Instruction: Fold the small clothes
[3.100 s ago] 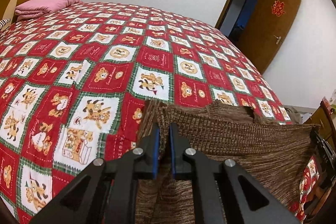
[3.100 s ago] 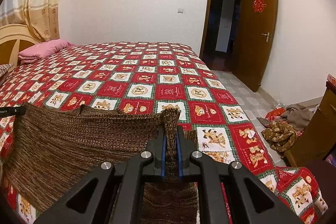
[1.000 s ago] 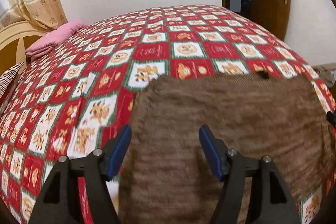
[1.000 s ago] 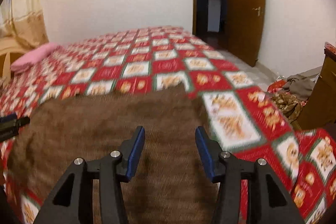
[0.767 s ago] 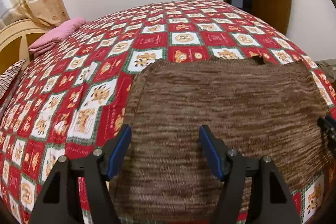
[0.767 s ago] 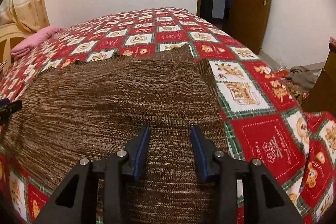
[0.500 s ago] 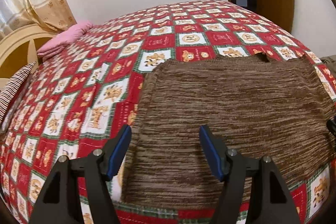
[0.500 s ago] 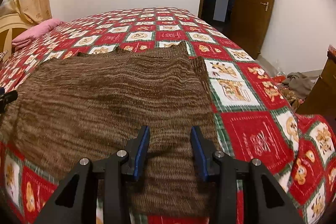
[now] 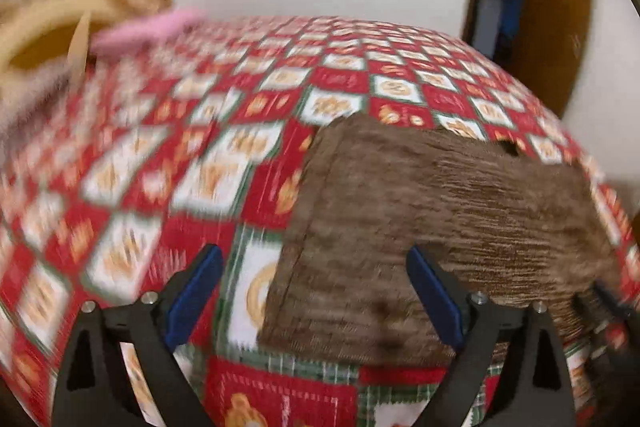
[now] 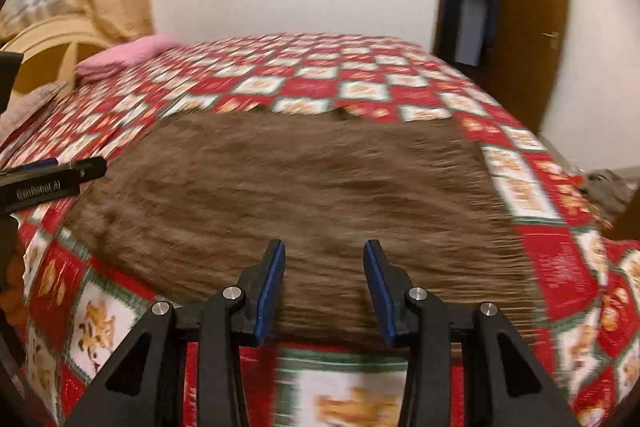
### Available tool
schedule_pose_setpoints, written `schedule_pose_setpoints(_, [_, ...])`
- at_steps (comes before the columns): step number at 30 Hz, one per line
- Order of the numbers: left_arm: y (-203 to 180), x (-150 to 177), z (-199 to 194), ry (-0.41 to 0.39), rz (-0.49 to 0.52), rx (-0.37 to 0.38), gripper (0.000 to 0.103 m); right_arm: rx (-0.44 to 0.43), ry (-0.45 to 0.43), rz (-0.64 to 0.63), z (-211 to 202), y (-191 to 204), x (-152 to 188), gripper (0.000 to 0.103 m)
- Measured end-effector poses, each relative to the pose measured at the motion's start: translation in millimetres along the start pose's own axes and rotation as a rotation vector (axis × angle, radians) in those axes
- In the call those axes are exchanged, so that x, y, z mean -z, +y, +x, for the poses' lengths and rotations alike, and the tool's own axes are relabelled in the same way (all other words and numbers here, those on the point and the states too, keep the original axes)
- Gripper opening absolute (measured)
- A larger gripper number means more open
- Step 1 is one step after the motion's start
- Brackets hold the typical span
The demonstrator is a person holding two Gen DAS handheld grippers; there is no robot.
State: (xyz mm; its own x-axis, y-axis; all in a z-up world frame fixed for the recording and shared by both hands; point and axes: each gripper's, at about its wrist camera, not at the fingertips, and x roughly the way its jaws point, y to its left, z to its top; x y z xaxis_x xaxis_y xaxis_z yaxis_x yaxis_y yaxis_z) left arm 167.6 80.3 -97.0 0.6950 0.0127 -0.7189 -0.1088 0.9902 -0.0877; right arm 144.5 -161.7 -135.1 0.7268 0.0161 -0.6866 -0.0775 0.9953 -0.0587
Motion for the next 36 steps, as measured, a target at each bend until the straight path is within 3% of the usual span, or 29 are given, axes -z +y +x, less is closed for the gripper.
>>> schedule_pose_setpoints(2, [21.2, 12.4, 8.2, 0.037, -0.130, 0.029, 0.095, 0.001, 0.044, -0.012, 14.6, 5.9, 9.8, 0.042])
schedule_pose_setpoints(5, [39.1, 30.8, 16.6, 0.073, -0.267, 0.067, 0.094, -0.009, 0.026, 0.000, 13.6, 3.1, 10.9, 0.042])
schedule_pose_setpoints(7, [35.7, 38.9, 6.4, 0.020, -0.276, 0.075, 0.094, -0.021, 0.021, 0.011, 14.3, 0.6, 12.3, 0.042])
schedule_pose_setpoints(12, [21.3, 61.1, -7.9, -0.009, -0.322, 0.159, 0.095, -0.026, 0.014, 0.014, 16.0, 1.2, 12.5, 0.042])
schedule_pose_setpoints(14, [15.2, 62.6, -8.3, -0.025, -0.321, 0.174, 0.100, -0.032, 0.010, 0.020, 16.2, 1.1, 13.1, 0.042])
schedule_pose_setpoints(22, [23.7, 16.9, 31.0, -0.034, -0.410, 0.312, 0.100, -0.032, 0.004, 0.020, 14.3, 1.0, 15.6, 0.042])
schedule_pose_setpoints(24, [32.8, 10.0, 38.0, -0.032, -0.479, 0.345, 0.095, -0.029, 0.010, 0.018, 14.8, 1.8, 15.2, 0.042])
schedule_pose_setpoints(25, [37.4, 6.7, 41.4, -0.028, -0.508, 0.372, 0.087, -0.024, 0.021, 0.014, 15.1, 2.5, 13.9, 0.042])
schedule_pose_setpoints(26, [38.7, 4.8, 43.7, -0.022, -0.511, 0.382, 0.081, -0.019, 0.036, 0.010, 15.1, 3.9, 10.4, 0.042])
schedule_pose_setpoints(28, [39.9, 2.9, 47.5, -0.013, -0.498, 0.378, 0.077, -0.047, 0.032, 0.035, 13.2, 5.7, -2.6, 0.042])
schedule_pose_setpoints(30, [38.2, 4.8, 46.0, -0.020, -0.487, 0.377, 0.077, -0.089, 0.003, 0.073, 11.1, 10.6, -19.7, 0.042])
schedule_pose_setpoints(33, [33.3, 5.7, 45.3, -0.033, -0.473, 0.365, 0.077, -0.155, -0.021, 0.102, 20.0, 29.5, -42.7, 0.034])
schedule_pose_setpoints(35, [33.5, 4.9, 46.9, -0.030, -0.479, 0.362, 0.077, -0.153, -0.017, 0.074, 33.2, 46.5, -49.6, 0.029])
schedule_pose_setpoints(36, [34.0, 3.4, 48.2, -0.030, -0.483, 0.363, 0.077, -0.145, 0.011, 0.059, 44.3, 54.2, -49.6, 0.023])
